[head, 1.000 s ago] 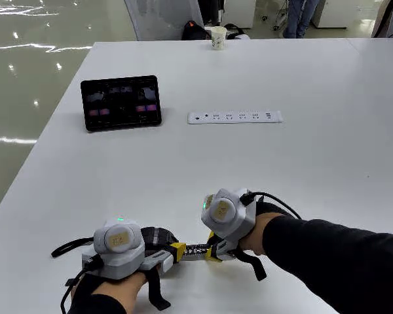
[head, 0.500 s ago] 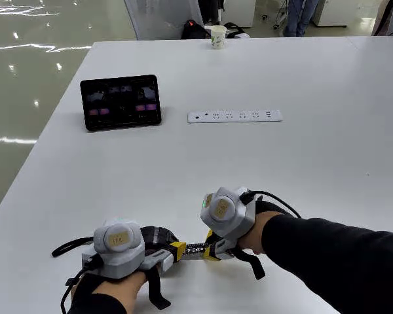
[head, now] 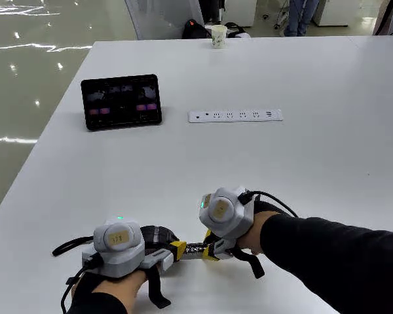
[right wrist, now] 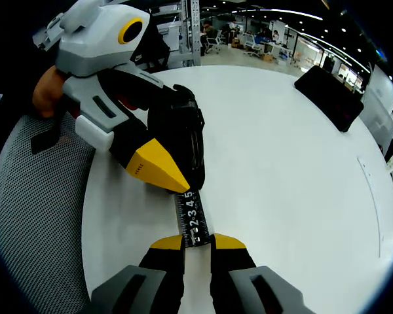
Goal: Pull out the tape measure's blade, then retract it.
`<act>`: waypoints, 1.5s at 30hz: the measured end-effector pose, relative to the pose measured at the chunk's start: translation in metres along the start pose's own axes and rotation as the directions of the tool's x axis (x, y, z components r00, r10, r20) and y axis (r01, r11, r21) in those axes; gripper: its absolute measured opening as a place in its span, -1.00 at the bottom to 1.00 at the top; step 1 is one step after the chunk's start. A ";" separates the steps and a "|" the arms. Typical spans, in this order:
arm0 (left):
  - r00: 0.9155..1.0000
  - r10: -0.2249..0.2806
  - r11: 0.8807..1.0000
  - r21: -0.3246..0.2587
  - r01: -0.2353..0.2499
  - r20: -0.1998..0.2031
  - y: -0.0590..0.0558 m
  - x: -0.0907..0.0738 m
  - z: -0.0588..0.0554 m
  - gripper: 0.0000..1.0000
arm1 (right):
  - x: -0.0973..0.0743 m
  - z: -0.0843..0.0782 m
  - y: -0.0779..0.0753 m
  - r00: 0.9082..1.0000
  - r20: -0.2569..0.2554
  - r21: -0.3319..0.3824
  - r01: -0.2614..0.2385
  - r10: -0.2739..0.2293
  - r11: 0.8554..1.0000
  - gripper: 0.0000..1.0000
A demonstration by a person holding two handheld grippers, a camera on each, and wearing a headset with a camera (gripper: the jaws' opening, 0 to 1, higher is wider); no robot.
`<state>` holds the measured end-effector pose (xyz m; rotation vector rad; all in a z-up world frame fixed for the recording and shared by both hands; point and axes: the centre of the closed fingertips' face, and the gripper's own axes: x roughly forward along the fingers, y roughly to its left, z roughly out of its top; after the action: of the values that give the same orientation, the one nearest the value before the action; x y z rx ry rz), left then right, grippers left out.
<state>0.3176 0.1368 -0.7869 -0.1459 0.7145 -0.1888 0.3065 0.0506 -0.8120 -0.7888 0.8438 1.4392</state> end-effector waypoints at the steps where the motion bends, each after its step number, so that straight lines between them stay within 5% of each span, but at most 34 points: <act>1: 1.000 0.000 1.000 0.000 0.000 0.000 0.000 0.000 0.000 0.24 | 0.000 0.000 0.000 1.000 0.000 0.013 0.000 0.000 1.000 -0.77; 4: 1.000 0.000 1.000 -0.001 0.000 -0.001 0.000 0.000 0.000 0.24 | 0.000 0.001 -0.001 1.000 -0.003 0.063 0.008 -0.007 0.998 -0.77; 45: 1.000 -0.004 1.000 -0.008 0.004 -0.002 0.000 0.000 -0.001 0.24 | 0.009 0.013 0.001 0.999 0.045 0.022 -0.002 0.001 1.000 -0.78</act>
<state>0.3174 0.1365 -0.7875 -0.1552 0.7166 -0.1900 0.3052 0.0658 -0.8131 -0.7365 0.8250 1.4415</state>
